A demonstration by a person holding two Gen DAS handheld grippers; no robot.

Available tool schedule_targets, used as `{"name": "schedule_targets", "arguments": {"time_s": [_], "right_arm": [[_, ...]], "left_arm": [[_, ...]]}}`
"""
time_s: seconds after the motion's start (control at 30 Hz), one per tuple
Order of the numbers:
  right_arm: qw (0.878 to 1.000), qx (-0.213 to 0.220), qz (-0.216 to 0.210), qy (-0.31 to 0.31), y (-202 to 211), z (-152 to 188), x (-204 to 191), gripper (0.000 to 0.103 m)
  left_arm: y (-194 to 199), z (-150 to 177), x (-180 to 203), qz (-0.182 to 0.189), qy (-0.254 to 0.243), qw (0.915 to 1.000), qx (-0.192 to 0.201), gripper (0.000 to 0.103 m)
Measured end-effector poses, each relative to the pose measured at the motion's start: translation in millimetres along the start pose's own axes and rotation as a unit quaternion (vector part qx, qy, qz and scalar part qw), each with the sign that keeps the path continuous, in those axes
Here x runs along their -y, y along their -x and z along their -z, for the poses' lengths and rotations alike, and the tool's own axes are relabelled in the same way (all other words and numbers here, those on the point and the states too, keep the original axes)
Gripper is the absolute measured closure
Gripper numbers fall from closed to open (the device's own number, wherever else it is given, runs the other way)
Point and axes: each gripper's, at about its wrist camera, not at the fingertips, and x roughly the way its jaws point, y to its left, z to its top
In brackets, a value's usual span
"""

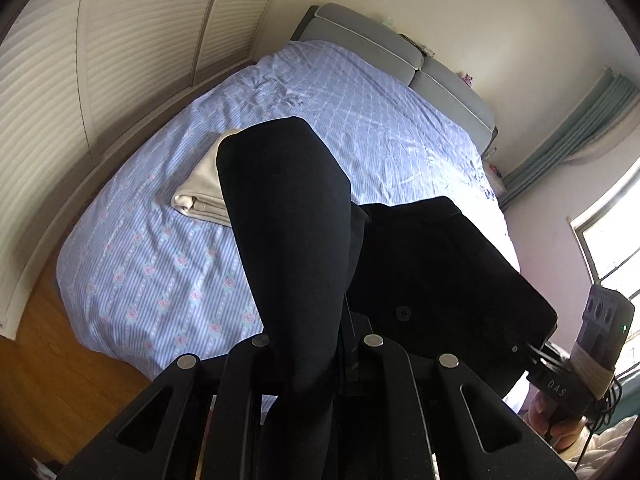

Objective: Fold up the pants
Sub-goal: 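Carry the folded trousers with both grippers onto the cream folded garment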

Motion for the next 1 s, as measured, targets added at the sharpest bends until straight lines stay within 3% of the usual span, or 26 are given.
{"name": "schedule_targets", "arguments": {"time_s": [0.17, 0.4, 0.67, 0.83, 1.0], "right_arm": [[1.0, 0.01, -0.011, -0.013, -20, -17, -5, 0.074], [0.998, 0.005, 0.032, -0.053, -59, -46, -13, 0.074], [0.984, 0.022, 0.104, -0.142, -128, -81, -24, 0.074], [0.978, 0.028, 0.131, -0.16, -182, -116, -20, 0.074], [0.971, 0.013, 0.17, -0.17, -239, -152, -1, 0.074]], "left_arm": [[-17, -34, -9, -0.007, -0.03, 0.9995, -0.011, 0.089], [-66, -98, -39, 0.035, -0.074, 0.9952, -0.054, 0.089], [-142, -202, -76, 0.075, -0.145, 0.9801, -0.113, 0.089], [-206, -262, -91, 0.07, -0.193, 0.968, -0.144, 0.088], [-273, -307, -95, 0.063, -0.209, 0.9619, -0.164, 0.088]]}}
